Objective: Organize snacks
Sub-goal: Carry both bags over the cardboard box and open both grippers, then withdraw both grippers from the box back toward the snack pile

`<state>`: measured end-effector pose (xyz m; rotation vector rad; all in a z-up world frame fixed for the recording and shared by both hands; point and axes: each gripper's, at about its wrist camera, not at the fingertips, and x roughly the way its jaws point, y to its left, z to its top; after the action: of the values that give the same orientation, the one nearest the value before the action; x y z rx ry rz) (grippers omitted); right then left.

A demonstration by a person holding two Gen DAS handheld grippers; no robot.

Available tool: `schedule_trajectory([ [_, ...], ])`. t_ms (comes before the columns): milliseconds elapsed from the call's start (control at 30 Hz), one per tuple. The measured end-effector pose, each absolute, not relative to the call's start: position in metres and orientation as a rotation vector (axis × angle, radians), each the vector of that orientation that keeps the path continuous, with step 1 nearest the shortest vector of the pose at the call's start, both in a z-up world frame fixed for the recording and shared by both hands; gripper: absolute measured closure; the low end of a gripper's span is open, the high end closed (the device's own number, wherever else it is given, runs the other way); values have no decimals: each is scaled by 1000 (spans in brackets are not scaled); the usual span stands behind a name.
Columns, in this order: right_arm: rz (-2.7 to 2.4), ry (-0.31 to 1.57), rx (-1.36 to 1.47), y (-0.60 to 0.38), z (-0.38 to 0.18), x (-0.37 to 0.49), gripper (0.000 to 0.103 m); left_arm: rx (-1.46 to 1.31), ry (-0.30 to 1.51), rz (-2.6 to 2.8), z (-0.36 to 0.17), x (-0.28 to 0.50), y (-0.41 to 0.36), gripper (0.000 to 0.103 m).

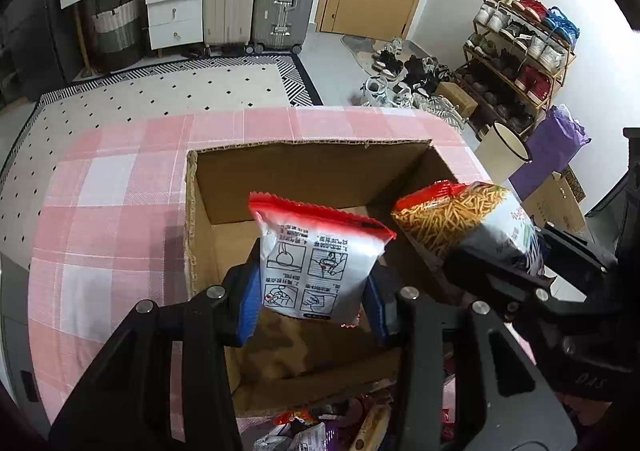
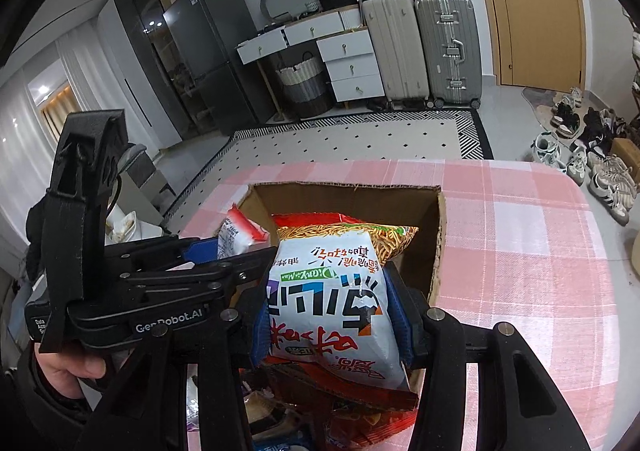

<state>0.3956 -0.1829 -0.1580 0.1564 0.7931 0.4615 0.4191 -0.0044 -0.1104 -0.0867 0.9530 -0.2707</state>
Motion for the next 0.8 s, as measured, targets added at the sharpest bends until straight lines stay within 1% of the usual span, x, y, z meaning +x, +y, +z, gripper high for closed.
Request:
schedule_trajectory([
  [133, 449, 805, 149, -182, -168, 398, 53, -99, 974, -261, -122, 428, -6, 62],
  [200, 437, 812, 132, -180, -170, 400, 53, -99, 980, -257, -125, 432, -7, 56],
  [267, 434, 821, 123, -179, -172, 401, 50, -97, 982, -276, -124, 431, -13, 42],
  [300, 437, 822, 122, -179, -172, 400, 49, -93, 979, -278, -123, 430, -13, 38],
  [367, 432, 813, 125, -180, -170, 399, 47, -87, 968, -265, -120, 429, -14, 31],
  [500, 419, 792, 132, -184, -162, 393, 46, -90, 970, -270, -116, 421, -11, 27],
  [533, 417, 788, 132, -186, -159, 390, 46, -79, 963, -255, -114, 417, -11, 20],
  [600, 412, 775, 136, -189, -153, 383, 45, -80, 950, -230, -108, 409, -10, 20],
  [667, 405, 758, 148, -194, -146, 374, 41, -121, 942, -244, -102, 397, -5, 20],
  [800, 399, 718, 164, -203, -131, 348, 40, -178, 971, -187, -90, 375, 7, 16],
])
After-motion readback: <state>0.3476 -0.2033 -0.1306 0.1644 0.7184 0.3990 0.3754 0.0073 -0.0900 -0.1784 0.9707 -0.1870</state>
